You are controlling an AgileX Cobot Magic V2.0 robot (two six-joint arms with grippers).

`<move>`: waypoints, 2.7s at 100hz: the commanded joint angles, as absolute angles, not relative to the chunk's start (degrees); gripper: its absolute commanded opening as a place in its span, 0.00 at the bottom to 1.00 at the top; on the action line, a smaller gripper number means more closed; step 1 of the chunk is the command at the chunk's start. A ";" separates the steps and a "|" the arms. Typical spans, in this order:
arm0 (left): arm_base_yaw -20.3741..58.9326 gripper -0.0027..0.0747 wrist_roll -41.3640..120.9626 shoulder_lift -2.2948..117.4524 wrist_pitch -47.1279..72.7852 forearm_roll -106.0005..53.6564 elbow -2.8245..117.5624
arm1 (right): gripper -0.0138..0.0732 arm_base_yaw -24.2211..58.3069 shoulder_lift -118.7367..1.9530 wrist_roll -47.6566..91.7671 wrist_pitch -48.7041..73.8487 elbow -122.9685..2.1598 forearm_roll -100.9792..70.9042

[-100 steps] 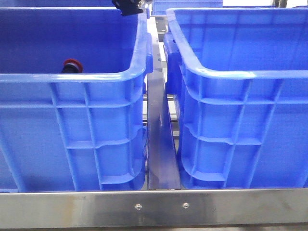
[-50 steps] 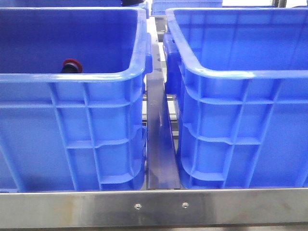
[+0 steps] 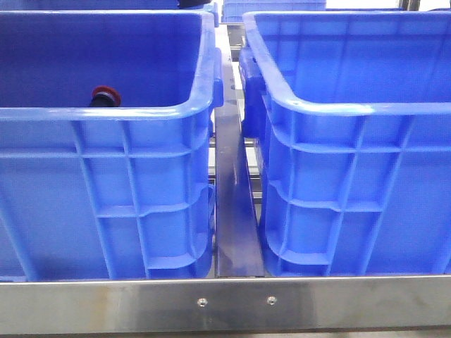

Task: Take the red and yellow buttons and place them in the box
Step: 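Bring the yellow button to the right gripper and grasp it there, then carry the yellow button with the right gripper down into the empty bin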

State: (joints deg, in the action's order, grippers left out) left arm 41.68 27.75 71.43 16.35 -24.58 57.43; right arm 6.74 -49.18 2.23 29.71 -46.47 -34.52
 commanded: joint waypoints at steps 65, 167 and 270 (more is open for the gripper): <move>42.14 0.16 27.78 69.61 12.73 -25.70 59.12 | 0.80 15.20 -72.98 39.07 36.53 -57.93 -92.57; 42.14 0.71 27.78 69.61 12.96 -23.98 59.12 | 0.31 17.76 -78.76 46.04 41.07 -61.06 -95.21; 42.14 0.80 27.78 69.61 12.77 -23.53 59.12 | 0.31 3.45 -82.88 100.60 13.09 -58.80 -99.08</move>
